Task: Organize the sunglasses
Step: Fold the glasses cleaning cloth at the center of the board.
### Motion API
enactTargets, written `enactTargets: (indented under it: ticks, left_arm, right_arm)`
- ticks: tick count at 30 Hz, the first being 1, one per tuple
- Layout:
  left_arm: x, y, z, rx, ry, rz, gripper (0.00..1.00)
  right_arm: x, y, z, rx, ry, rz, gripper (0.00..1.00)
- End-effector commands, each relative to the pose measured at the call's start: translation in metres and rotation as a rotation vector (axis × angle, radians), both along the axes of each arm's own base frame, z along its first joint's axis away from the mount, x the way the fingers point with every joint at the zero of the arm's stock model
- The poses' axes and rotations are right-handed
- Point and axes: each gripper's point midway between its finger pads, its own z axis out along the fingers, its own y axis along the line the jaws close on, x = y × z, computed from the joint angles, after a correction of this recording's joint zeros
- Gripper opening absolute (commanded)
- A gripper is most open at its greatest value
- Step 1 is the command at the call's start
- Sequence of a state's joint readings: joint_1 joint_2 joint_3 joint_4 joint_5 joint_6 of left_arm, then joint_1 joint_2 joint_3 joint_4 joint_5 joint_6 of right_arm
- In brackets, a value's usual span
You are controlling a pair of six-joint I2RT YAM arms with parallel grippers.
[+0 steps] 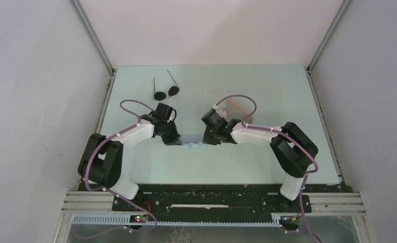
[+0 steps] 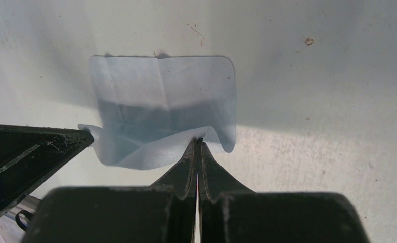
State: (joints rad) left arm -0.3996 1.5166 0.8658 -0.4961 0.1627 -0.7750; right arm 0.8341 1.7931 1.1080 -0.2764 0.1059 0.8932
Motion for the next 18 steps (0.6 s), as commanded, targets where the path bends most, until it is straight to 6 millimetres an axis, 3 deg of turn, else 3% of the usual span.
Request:
enactTargets:
  ticks: [1,18]
  left_arm:
    - [0.019,-0.003,0.012,-0.018,-0.04,-0.024,0.0]
    - [0.031,-0.002,0.005,0.0,-0.022,-0.031,0.0]
  right_arm:
    - [0.009,0.001,0.005,-0.004,-0.01,-0.003,0.0]
    - [0.019,-0.004,-0.005,0.009,0.017,-0.035,0.0]
